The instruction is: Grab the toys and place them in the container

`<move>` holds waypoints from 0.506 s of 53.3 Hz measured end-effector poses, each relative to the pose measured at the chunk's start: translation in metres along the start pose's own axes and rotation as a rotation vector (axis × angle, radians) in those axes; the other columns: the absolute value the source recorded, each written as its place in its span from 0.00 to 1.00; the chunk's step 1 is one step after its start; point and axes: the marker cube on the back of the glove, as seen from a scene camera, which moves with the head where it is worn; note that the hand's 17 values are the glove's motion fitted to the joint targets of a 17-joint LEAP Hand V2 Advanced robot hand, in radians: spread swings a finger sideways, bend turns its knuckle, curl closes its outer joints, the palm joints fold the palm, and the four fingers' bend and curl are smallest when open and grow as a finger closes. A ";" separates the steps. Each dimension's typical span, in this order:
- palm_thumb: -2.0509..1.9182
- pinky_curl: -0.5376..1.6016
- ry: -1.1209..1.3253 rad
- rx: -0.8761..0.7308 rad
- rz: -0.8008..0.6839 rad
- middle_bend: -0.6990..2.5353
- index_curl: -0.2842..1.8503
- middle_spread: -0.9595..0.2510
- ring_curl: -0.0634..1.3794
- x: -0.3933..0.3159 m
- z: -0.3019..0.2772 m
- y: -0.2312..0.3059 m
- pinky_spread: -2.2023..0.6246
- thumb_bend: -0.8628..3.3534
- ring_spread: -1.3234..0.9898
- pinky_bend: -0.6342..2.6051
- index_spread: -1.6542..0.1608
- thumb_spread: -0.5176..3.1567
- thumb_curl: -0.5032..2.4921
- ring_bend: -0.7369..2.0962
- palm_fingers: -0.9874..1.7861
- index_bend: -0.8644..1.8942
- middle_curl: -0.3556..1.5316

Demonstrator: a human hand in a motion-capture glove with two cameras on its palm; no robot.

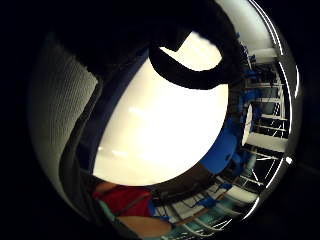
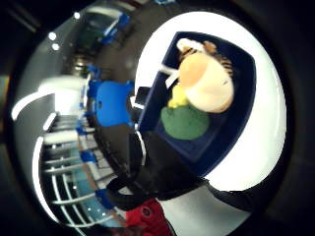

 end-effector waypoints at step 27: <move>0.49 0.40 -0.002 -0.052 0.131 0.26 0.26 0.74 0.25 0.097 0.060 0.082 0.82 0.19 0.58 0.50 0.72 0.42 0.26 0.32 0.28 0.36 0.35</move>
